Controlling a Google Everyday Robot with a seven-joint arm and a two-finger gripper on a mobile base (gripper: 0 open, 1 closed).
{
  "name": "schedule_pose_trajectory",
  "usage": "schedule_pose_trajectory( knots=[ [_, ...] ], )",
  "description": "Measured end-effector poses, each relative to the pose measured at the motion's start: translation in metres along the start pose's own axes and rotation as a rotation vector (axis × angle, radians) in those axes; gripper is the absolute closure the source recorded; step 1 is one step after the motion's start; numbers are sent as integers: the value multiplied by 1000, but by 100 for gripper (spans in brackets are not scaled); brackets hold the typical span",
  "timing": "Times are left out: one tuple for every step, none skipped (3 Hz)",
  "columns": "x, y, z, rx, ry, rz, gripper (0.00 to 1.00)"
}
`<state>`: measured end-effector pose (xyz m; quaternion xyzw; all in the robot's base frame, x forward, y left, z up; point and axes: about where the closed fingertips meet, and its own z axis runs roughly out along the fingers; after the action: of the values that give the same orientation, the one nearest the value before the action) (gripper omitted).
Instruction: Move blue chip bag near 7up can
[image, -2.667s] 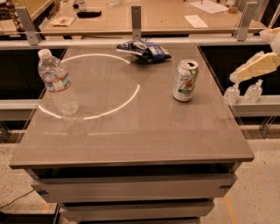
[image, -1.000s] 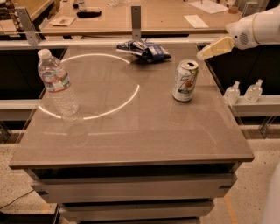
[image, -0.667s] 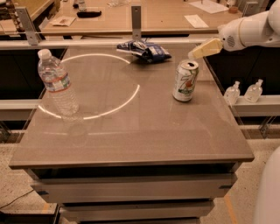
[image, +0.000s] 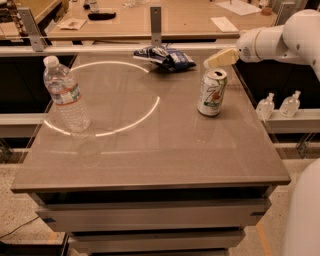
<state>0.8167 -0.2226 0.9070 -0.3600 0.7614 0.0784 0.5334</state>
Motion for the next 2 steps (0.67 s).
schedule_pose_trajectory(
  knots=[
    [-1,1,18,53,13,-16,0],
    [-1,7,32,85,41,-7,0]
  ],
)
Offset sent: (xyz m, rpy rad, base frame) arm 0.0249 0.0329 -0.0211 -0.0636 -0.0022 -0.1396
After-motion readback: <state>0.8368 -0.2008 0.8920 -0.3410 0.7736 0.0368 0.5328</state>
